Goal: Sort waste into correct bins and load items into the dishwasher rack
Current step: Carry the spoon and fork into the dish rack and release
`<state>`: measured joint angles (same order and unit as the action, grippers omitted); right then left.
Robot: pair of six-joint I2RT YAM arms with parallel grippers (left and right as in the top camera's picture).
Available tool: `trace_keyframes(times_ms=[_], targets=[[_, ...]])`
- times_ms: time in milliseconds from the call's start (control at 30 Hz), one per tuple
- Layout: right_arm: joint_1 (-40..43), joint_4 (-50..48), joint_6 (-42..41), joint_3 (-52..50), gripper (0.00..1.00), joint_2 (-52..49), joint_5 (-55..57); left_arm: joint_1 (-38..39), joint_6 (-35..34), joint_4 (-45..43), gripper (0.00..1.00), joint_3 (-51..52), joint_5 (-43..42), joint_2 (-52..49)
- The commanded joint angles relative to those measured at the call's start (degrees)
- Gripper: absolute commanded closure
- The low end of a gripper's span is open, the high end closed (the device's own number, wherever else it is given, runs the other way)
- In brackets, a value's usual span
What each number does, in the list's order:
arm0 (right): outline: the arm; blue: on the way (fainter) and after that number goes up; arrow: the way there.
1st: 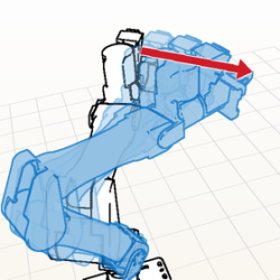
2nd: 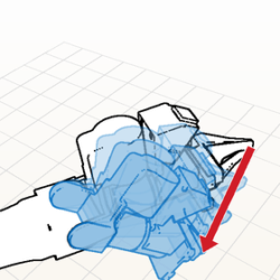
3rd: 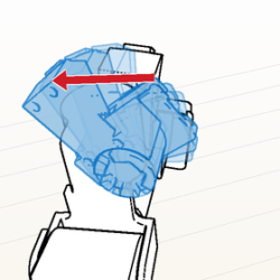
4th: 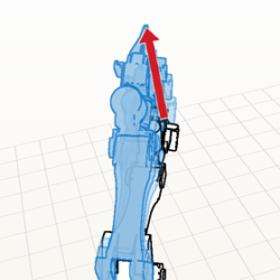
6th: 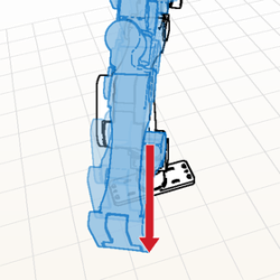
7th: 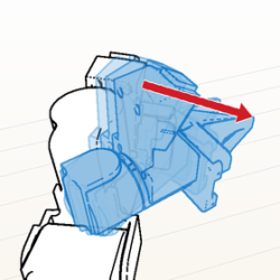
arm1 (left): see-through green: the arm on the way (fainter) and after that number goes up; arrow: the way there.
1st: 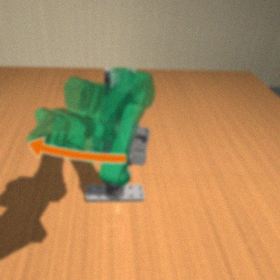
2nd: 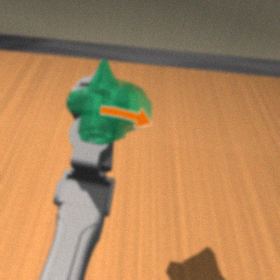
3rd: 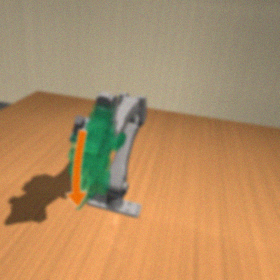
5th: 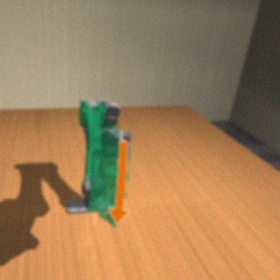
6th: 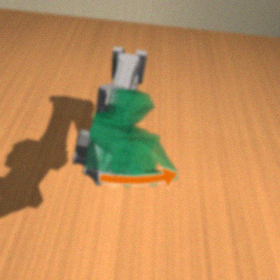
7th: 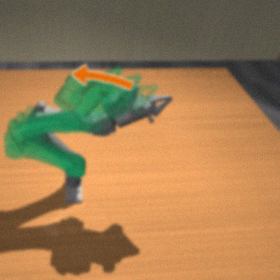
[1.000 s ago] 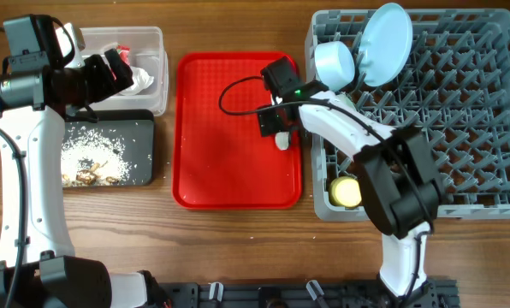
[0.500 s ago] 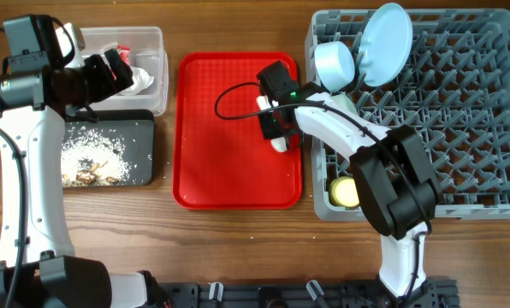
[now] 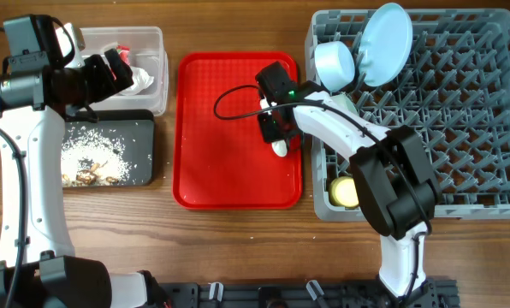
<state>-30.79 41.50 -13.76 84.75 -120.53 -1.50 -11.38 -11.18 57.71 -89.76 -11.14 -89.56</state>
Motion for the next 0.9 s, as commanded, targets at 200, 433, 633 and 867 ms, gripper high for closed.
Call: trace_keyframes(times_ms=[200, 433, 633, 867], targets=[[0.0, 2.8, 0.3, 3.1, 0.96, 12.1, 0.5, -0.3, 0.5, 0.0, 0.0, -0.7, 0.3, 0.7], [1.5, 8.0, 0.3, 3.1, 0.96, 23.1, 6.0, -0.3, 0.5, 0.0, 0.0, -0.7, 0.3, 0.7], [8.1, 16.5, 0.1, 3.1, 0.96, 31.3, 9.9, -0.3, 0.5, 0.0, 0.0, -0.7, 0.3, 0.7], [16.8, 24.7, 0.4, 2.7, 0.96, 33.8, 14.2, -0.3, 0.5, 0.0, 0.0, -0.7, 0.3, 0.7]])
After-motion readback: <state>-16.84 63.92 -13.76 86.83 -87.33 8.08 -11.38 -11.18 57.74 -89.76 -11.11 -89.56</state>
